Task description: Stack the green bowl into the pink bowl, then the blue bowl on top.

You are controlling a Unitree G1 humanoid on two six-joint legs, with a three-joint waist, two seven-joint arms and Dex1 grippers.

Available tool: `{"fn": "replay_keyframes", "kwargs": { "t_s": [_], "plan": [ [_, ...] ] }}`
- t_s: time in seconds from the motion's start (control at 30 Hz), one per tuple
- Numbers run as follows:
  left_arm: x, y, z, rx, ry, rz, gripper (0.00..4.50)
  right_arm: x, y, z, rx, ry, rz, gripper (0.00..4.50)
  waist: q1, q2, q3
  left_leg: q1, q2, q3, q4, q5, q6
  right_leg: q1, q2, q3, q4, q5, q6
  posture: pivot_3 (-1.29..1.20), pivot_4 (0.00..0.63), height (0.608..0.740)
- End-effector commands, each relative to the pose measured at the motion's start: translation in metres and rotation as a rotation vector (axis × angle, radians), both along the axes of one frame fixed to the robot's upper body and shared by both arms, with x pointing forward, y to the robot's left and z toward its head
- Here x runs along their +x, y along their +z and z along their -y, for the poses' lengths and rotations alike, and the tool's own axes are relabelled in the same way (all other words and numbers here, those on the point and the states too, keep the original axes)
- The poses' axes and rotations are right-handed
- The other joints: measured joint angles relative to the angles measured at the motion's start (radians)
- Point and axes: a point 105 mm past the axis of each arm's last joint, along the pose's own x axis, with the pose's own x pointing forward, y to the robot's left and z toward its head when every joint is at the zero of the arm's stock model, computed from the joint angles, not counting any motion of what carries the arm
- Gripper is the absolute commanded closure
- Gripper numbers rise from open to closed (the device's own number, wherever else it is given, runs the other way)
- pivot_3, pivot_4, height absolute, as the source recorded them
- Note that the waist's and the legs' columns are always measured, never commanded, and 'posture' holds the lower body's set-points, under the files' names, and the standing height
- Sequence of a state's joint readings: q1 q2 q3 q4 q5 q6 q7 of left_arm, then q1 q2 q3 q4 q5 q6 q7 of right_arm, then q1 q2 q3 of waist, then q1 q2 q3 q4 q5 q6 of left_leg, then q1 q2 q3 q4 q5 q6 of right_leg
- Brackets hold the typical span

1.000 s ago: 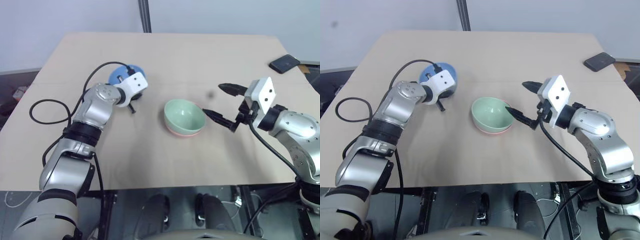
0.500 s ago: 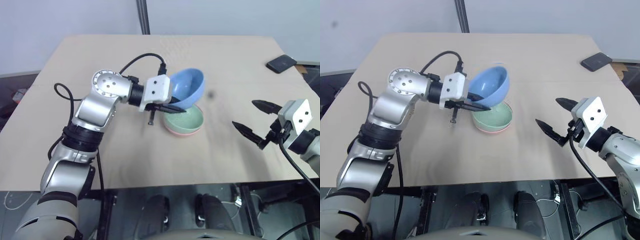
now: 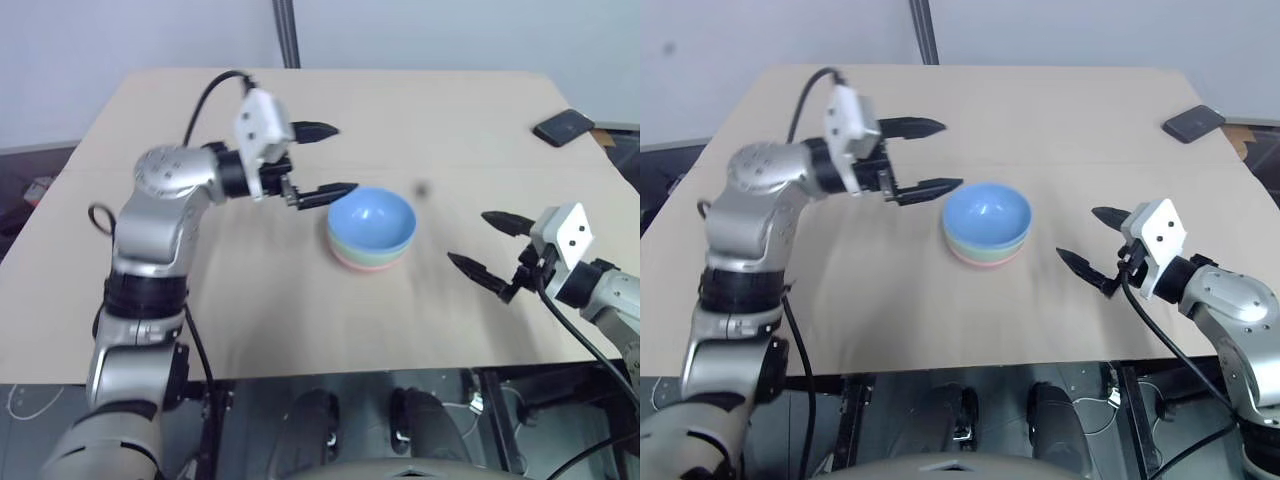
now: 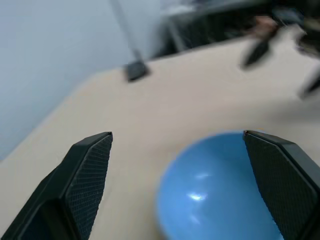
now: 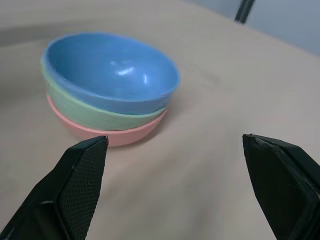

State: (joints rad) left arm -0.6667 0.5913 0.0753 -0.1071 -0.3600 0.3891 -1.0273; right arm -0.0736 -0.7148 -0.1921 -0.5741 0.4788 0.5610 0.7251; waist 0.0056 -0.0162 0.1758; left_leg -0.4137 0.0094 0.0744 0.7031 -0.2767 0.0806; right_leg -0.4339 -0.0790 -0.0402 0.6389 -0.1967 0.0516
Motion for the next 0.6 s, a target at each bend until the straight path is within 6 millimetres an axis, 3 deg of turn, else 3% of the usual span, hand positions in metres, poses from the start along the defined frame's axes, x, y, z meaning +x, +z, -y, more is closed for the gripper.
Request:
{"fn": "replay_keyframes", "kwargs": {
  "t_s": [0.03, 0.27, 0.47, 0.6],
  "plan": [
    [-0.019, -0.012, -0.029, -0.124, 0.103, -0.044, 0.03, 0.005, -0.004, 0.001, -0.063, 0.07, 0.004, 0.0, -0.004, -0.001, 0.0, 0.0, 0.0, 0.0, 0.0, 0.0, 0.0, 0.0, 0.0, 0.0, 0.001, 0.0, 0.0, 0.0, 0.15, 0.739],
    [-0.057, -0.047, -0.049, -0.181, 0.128, -0.198, 0.03, 0.014, -0.012, 0.023, -0.049, 0.097, -0.052, 0.0, 0.015, -0.001, 0.0, 0.0, 0.0, -0.002, 0.0, 0.0, 0.0, 0.001, -0.001, -0.003, 0.0, -0.001, -0.002, 0.0, 0.15, 0.739],
    [-0.079, -0.065, -0.077, -0.096, 0.27, -0.233, 0.03, 0.005, -0.008, 0.067, -0.109, -0.013, -0.048, 0.0, 0.01, -0.001, 0.0, -0.001, 0.0, -0.002, 0.0, 0.0, 0.0, 0.002, -0.002, -0.003, -0.001, -0.002, -0.004, 0.0, 0.15, 0.739],
    [-0.089, -0.067, -0.088, -0.08, 0.321, -0.248, 0.03, -0.012, -0.006, 0.079, -0.13, -0.014, -0.081, 0.0, 0.01, -0.001, 0.0, 0.0, 0.0, -0.002, 0.0, 0.0, -0.001, 0.002, -0.003, -0.003, -0.001, -0.002, -0.005, 0.0, 0.15, 0.739]
  ]
}}
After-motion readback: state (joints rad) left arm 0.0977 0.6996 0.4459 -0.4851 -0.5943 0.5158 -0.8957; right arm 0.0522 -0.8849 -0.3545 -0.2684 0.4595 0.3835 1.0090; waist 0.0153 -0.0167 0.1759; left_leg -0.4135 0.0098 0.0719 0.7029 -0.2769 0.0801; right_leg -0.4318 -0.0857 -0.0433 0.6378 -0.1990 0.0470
